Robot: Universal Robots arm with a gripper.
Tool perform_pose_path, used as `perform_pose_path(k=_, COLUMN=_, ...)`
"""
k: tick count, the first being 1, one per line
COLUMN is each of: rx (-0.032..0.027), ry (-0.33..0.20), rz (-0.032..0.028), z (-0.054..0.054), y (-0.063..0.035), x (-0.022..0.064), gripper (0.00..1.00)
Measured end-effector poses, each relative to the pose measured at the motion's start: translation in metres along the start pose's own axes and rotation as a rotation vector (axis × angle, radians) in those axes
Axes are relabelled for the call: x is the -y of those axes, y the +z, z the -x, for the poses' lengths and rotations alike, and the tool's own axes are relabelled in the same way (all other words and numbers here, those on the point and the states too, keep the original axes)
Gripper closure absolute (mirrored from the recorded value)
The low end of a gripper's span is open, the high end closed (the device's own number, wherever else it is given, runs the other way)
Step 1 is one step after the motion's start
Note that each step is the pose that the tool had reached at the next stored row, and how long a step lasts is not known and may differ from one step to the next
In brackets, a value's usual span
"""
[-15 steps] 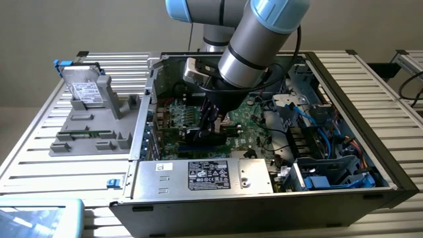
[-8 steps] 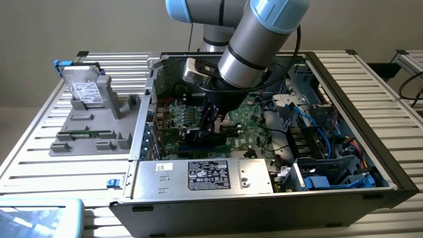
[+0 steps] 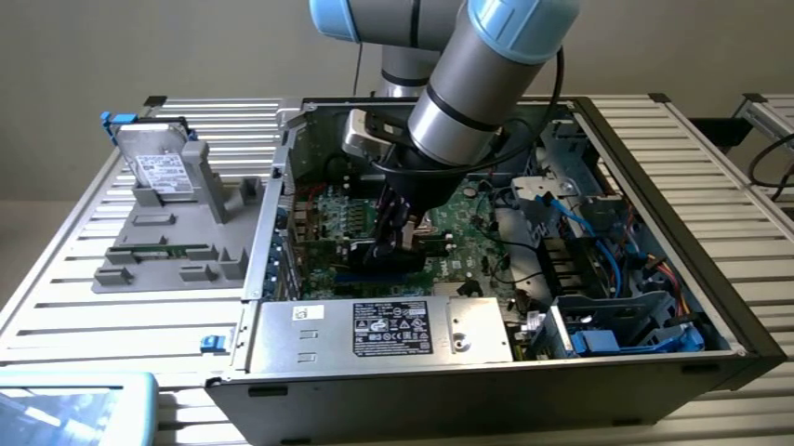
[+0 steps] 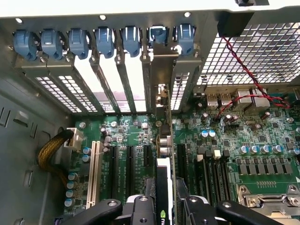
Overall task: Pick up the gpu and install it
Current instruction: 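Insert the gpu into the slot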
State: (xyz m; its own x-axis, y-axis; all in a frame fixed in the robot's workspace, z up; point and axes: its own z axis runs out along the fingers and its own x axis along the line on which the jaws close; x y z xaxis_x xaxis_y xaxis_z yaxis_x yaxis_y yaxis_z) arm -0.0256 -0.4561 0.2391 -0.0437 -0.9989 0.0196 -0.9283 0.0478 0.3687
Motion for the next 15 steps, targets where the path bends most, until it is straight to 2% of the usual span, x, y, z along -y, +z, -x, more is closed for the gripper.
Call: perform_pose_path(k=15, rx=0.0001, ry=0.000, rz=0.0000, z=-0.0001, y=0.0017, x=-0.0012, gripper=0.72)
